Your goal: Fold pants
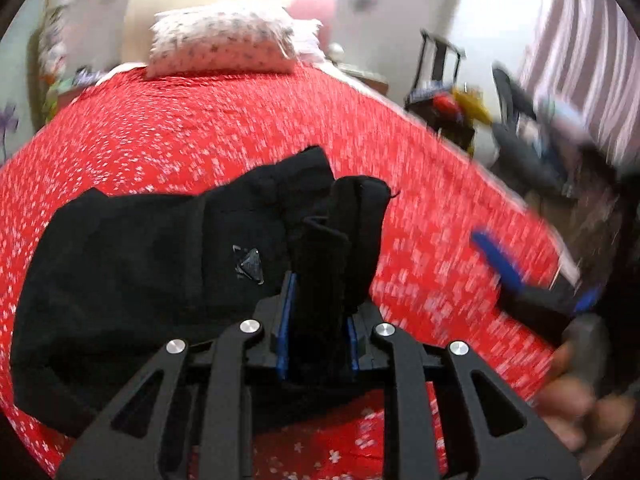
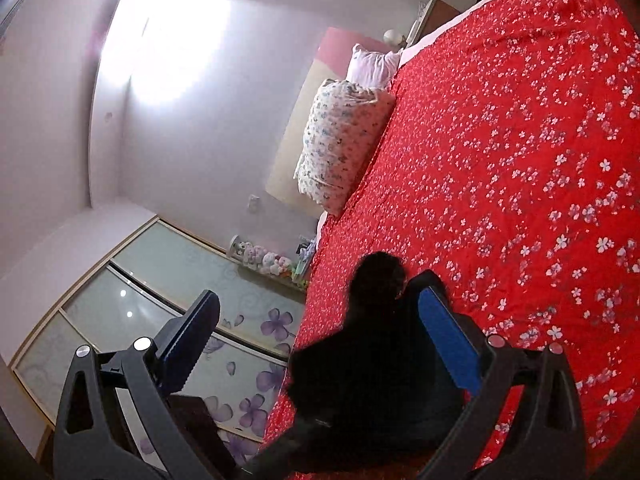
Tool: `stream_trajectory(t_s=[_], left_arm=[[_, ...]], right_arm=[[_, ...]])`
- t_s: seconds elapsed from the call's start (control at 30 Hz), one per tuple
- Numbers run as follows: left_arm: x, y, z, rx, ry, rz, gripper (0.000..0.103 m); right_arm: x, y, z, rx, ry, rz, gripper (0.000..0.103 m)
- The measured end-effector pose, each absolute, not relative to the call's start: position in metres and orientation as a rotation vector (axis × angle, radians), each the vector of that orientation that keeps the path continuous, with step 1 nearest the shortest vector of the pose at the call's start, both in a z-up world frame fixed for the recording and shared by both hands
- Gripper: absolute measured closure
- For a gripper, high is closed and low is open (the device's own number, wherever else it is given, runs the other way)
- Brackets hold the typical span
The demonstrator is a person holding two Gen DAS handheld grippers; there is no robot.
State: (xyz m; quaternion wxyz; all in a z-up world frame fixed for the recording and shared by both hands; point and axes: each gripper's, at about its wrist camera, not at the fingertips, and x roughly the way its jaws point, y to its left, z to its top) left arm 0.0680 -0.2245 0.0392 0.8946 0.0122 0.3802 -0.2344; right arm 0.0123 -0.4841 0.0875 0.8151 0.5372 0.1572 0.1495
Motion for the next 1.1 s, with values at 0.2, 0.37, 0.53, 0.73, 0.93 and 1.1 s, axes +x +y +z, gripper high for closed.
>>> stream_trajectory(t_s=[0.2,0.37,0.53,0.73,0.93,1.1], left_arm=[[0.06,-0.237,0.024,0.086,0.774,-0.506,0.036],[0.036,-0.231,0.045,0.053,0.717,-0.573,0.017],[0.024,-0.177,0.066,-0.04,0.66,-0.589,0.005],[0.066,-0.088,0.06,-0.162,0.67,-0.373,0.003],[0.086,-0.071,0.004,-0.222,0.845,-0.356,0.004],[0.067,-0.072,0.005,-0.138,0.754,-0.381,0.004]], right_arm=[[0.012,-0.484,0.089,1.116,0.347,0.307,0.001],[0.015,-0.485,0.085,1.122,0.359,0.306,0.002],[0.009,-0.486,0.094,1.097,0.326,0.358,0.002],[0.028,-0.438,0.107,0.988,0.455,0.741,0.001],[0.055,-0.406,0.059,0.912,0.842,0.574,0.003],[0.048,-0.42,0.05,1.014,0.81,0.596,0.007]])
